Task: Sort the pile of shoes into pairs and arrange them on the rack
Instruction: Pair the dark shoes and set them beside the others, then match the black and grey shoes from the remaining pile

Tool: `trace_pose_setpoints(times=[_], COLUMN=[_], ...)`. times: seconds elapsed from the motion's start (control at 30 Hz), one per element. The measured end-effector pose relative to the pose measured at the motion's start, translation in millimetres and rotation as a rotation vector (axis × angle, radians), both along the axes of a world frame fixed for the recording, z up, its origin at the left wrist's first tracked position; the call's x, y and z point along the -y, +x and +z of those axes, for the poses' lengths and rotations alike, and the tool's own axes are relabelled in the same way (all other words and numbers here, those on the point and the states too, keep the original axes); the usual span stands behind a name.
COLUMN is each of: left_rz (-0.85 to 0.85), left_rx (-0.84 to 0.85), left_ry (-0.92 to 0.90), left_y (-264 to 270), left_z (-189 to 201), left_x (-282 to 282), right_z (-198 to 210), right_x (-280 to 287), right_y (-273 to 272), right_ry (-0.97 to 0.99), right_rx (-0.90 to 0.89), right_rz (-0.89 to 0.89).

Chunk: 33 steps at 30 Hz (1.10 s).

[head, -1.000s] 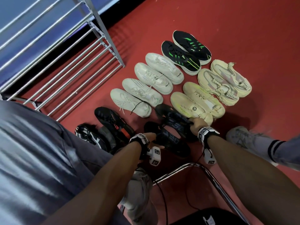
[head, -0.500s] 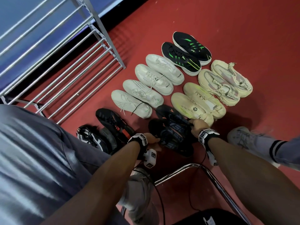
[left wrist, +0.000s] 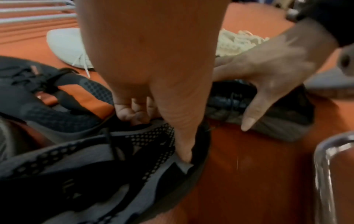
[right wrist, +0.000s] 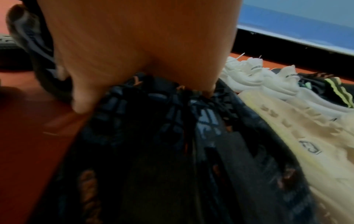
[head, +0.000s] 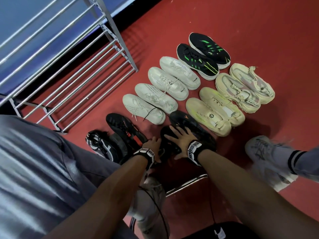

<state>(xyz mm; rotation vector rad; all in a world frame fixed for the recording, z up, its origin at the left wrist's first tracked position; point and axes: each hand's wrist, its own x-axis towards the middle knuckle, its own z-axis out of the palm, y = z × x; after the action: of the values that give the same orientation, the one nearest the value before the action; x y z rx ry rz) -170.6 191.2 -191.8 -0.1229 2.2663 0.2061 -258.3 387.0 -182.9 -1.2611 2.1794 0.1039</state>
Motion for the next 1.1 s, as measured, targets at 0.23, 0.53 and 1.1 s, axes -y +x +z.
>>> trace_pose_setpoints(times=[0.23,0.53,1.1], left_rz=[-0.146,0.121,1.104], left_rx=[-0.188,-0.216,-0.402], left_ry=[-0.021,0.028,0.405], left_y=[13,6,-61], left_z=[1,3,51], left_x=[17,64,96], right_z=[-9,-17,15], right_x=[6,2,82], right_y=[11,-5,-25], right_ry=[0.099,0.063,-0.396], right_rx=[-0.071,-0.060,0.522], right_rz=[-0.057,-0.073,-0.787])
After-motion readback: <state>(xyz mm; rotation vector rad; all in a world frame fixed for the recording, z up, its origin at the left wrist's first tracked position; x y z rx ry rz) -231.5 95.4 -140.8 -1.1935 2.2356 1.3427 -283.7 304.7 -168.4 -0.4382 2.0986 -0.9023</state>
